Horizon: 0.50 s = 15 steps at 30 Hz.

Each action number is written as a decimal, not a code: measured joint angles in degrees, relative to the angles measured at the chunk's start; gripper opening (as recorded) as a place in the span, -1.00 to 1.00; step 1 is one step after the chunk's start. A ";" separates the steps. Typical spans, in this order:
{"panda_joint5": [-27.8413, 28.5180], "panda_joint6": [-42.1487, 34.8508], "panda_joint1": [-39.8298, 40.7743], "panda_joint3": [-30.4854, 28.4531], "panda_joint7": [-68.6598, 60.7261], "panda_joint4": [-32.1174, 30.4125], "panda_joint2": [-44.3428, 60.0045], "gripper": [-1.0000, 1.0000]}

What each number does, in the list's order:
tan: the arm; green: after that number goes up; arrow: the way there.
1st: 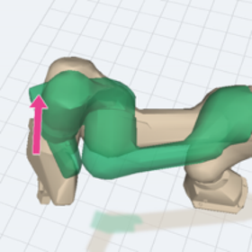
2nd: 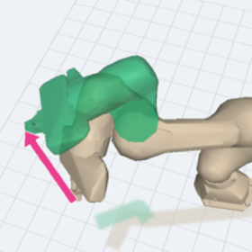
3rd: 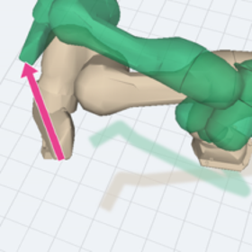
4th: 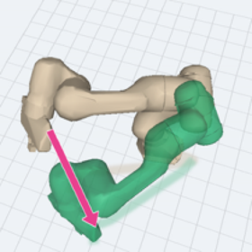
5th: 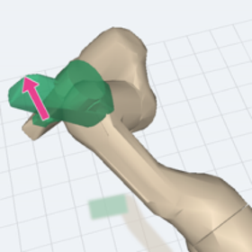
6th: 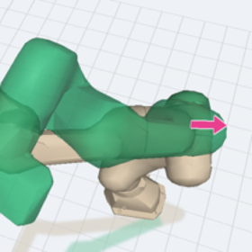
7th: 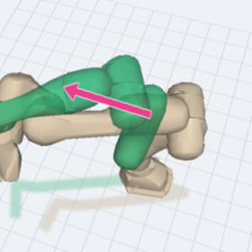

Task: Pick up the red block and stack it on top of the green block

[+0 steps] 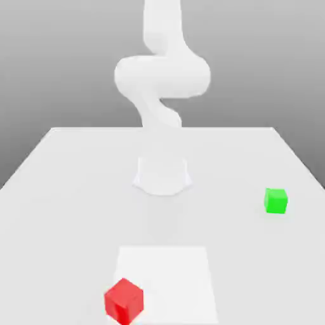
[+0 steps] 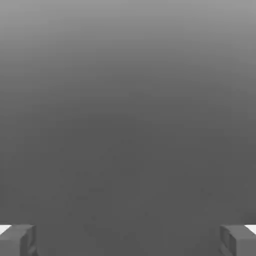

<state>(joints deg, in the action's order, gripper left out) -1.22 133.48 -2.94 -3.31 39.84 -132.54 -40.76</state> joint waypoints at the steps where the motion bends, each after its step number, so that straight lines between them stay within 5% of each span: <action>1: -0.64 0.73 -1.15 -1.35 -2.67 -0.33 2.19 0.00; 15: -10.96 10.08 -11.48 -14.55 -38.71 -4.52 30.91 0.00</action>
<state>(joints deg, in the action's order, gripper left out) -12.19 143.56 -14.42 -17.86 1.13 -137.06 -9.85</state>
